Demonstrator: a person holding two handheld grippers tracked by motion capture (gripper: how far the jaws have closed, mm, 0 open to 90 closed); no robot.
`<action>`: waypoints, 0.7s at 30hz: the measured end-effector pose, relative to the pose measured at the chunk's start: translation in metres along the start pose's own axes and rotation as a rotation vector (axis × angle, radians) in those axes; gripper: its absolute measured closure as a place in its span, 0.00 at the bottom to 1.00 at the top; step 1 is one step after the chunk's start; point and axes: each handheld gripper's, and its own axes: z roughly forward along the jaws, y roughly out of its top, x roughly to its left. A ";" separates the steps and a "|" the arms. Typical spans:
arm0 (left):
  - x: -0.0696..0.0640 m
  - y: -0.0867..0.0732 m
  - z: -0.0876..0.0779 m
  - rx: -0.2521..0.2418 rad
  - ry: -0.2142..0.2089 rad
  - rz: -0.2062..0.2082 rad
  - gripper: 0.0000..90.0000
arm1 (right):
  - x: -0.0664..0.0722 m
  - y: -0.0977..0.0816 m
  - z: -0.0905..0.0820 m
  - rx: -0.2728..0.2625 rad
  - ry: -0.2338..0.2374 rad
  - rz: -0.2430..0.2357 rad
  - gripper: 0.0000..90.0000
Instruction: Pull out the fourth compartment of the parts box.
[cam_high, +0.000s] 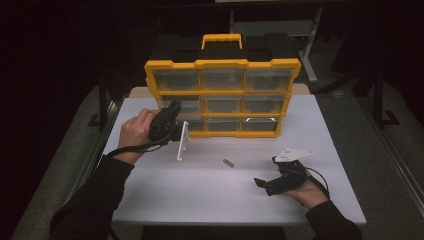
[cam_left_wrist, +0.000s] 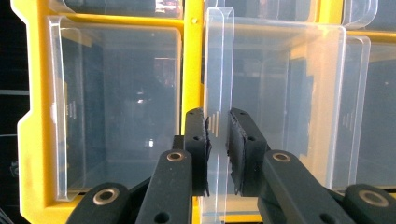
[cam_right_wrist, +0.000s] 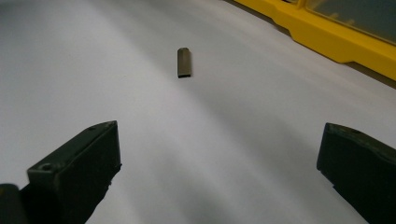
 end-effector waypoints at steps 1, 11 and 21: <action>0.000 0.000 -0.001 -0.001 -0.001 -0.002 0.87 | 0.000 0.000 0.000 0.000 0.000 0.000 0.00; -0.001 0.002 -0.008 0.001 0.004 0.000 0.87 | 0.000 0.000 0.000 0.001 0.000 0.000 0.00; -0.002 0.004 -0.017 0.004 0.006 0.005 0.87 | 0.000 0.000 0.000 0.002 0.000 0.003 0.00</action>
